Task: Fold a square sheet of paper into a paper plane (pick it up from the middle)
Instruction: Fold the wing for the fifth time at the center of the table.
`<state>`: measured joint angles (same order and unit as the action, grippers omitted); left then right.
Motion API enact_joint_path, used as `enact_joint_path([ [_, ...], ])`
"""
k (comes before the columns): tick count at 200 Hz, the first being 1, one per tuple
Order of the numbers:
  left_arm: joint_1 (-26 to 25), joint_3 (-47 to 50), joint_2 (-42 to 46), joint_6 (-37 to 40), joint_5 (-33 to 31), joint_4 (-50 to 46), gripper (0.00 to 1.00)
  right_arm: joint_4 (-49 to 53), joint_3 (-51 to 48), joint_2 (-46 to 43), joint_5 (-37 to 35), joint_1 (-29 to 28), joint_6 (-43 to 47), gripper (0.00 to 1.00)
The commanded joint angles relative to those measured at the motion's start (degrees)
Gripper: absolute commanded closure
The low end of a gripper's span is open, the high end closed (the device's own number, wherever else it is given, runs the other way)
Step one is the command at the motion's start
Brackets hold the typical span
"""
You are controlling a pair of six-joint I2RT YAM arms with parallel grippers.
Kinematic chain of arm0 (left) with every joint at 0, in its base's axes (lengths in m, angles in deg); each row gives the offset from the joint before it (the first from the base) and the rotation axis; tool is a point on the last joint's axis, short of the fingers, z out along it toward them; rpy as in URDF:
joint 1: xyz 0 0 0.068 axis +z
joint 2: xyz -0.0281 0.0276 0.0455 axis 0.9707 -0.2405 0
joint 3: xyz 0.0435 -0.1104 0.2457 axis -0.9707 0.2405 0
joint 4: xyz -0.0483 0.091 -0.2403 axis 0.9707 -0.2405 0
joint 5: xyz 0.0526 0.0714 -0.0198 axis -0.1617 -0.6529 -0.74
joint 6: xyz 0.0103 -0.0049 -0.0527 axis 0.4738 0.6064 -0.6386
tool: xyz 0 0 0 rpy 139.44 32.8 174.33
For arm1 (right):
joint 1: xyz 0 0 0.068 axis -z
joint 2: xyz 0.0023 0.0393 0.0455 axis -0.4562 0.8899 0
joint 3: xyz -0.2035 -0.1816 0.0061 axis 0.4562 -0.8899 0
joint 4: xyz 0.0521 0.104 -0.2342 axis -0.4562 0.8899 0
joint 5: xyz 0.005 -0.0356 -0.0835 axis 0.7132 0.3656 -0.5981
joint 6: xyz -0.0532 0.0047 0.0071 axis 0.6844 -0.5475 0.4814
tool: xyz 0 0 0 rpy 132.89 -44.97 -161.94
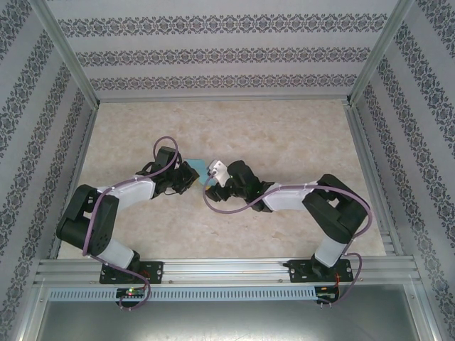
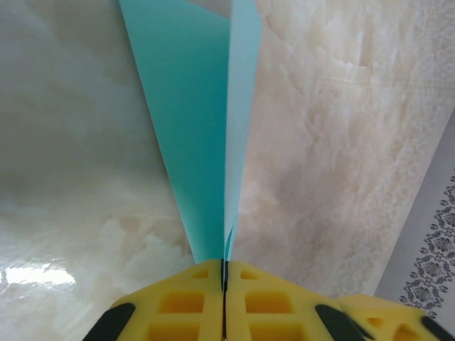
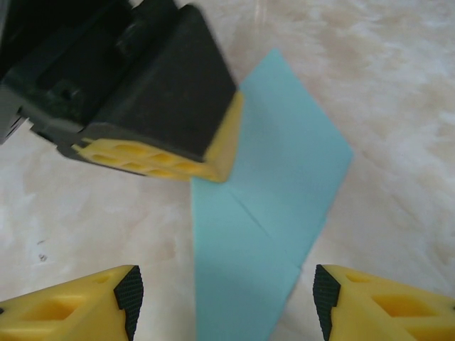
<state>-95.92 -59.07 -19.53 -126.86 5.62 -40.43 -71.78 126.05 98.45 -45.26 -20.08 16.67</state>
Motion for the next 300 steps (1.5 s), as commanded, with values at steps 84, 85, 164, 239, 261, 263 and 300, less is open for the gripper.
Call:
enact_joint_path([
  [84,-0.5,-2.8,-0.8,-2.3,1.9,-1.9,0.89,-8.3,5.0,10.8,-2.9,-1.5,7.5,0.53],
  [85,-0.5,-2.8,-0.8,-2.3,1.9,-1.9,0.89,-8.3,5.0,10.9,-2.9,-1.5,7.5,0.53],
  [164,-0.5,-2.9,-0.5,-3.1,2.3,-2.4,0.88,-7.9,6.6,12.6,-6.1,-1.4,9.7,0.66],
  [239,5.2,-4.7,3.4,2.3,5.4,-6.4,0.67,-5.9,5.1,10.7,-5.0,-1.4,9.6,0.90],
  [261,8.4,-5.0,5.7,4.9,5.4,-9.1,0.61,-5.5,4.3,9.7,-3.0,-1.2,7.8,0.91],
  [263,8.7,-5.0,6.0,5.0,5.4,-9.3,0.60,-5.4,4.2,9.6,-2.7,-1.1,7.7,0.91],
  [300,10.2,-3.8,8.4,8.9,5.2,-9.9,0.50,-4.0,3.7,8.0,1.9,0.0,2.1,0.93],
])
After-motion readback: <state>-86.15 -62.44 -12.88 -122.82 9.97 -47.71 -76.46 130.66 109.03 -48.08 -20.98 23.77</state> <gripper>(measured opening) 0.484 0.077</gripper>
